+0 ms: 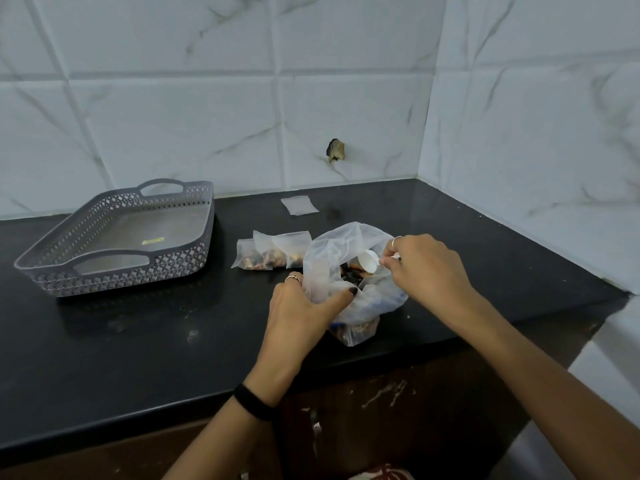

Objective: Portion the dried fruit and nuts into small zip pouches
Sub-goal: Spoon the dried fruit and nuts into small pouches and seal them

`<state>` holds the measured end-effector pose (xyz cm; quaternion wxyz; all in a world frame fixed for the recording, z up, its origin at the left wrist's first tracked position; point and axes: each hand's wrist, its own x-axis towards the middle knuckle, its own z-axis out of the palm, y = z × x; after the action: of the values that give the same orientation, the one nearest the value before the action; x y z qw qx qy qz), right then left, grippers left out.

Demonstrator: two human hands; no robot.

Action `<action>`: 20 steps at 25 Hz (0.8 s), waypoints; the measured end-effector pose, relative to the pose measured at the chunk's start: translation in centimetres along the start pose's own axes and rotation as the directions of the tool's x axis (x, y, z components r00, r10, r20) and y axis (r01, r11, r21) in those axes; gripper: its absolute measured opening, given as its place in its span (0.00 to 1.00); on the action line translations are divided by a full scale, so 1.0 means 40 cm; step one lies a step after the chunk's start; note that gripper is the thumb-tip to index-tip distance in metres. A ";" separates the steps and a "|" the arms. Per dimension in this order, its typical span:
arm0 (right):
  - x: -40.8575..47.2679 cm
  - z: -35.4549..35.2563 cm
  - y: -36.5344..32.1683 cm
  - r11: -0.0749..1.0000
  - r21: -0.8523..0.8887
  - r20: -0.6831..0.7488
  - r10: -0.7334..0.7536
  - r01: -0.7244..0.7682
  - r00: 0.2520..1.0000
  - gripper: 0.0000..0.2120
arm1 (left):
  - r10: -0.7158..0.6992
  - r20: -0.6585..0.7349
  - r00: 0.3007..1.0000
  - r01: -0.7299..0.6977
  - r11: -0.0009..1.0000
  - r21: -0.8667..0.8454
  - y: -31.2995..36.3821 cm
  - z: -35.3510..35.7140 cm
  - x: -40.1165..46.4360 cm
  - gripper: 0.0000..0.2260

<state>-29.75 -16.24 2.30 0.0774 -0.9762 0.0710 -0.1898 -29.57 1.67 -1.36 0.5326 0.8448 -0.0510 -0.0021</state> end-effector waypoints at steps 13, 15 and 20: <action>0.034 0.006 -0.007 0.965 0.258 0.302 -0.117 0.037 0.946 0.08 | -0.055 0.019 0.998 0.058 0.978 -0.199 -0.029 0.030 0.002 0.19; 0.035 0.004 -0.008 0.966 0.255 0.332 -0.120 0.033 0.936 0.09 | -0.059 0.022 0.998 0.063 0.952 -0.300 -0.034 0.042 0.006 0.21; 0.048 0.013 -0.005 0.962 0.270 0.385 -0.061 -0.049 0.921 0.11 | -0.064 0.142 0.988 0.137 0.789 -0.599 -0.022 0.054 0.015 0.21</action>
<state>-27.78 -16.30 2.54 0.2237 -0.9744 0.0243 -0.0002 -29.05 0.03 -3.05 0.7704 0.6295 -0.0331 -0.0950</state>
